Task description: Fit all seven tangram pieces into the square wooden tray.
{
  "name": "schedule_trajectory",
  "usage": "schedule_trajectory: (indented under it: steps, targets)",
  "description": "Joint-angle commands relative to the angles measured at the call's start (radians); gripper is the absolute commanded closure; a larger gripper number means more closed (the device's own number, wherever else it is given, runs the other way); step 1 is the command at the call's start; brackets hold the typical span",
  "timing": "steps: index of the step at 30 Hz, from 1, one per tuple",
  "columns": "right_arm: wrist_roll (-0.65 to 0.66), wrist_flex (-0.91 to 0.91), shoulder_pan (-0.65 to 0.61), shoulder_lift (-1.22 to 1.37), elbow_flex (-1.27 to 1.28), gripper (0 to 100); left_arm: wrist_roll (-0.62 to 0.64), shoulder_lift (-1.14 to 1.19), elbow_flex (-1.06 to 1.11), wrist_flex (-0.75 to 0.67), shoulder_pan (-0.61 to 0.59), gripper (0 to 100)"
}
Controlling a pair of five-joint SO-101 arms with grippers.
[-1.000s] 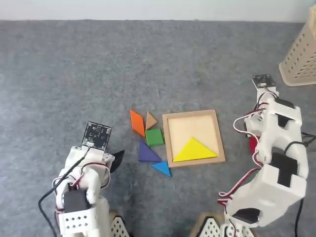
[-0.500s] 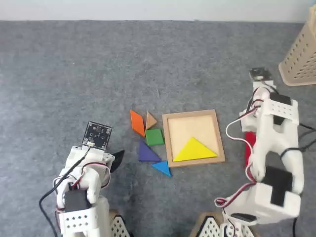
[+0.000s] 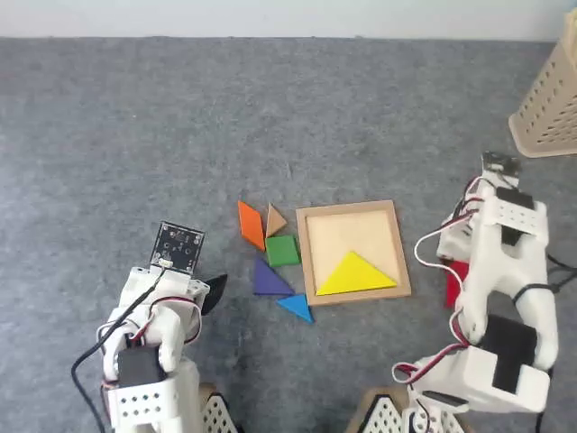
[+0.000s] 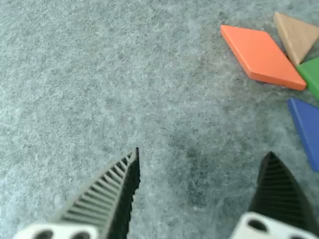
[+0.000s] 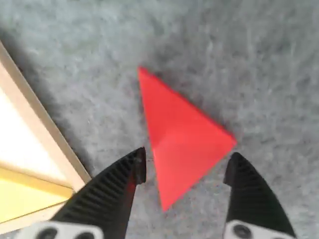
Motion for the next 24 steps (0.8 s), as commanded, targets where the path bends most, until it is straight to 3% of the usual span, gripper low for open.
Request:
schedule_trajectory:
  steps: [1,5,17,21,24]
  targets:
    - [-0.012,-0.019,-0.03,-0.062,0.015,66.8,-0.006,-0.015,-0.005,-0.003,0.008,65]
    - [-0.009,-0.027,-0.013,-0.062,0.02,62.0,-0.006,-0.015,-0.005,-0.003,0.008,65]
    - [0.091,-0.104,0.008,0.07,0.011,61.8,-0.006,-0.015,-0.005,-0.003,0.008,65]
    - [0.095,-0.107,0.025,0.125,-0.012,62.1,-0.006,-0.015,-0.005,-0.003,0.008,65]
    - [0.095,-0.111,0.025,0.142,-0.014,67.7,-0.006,-0.015,-0.005,-0.003,0.008,65]
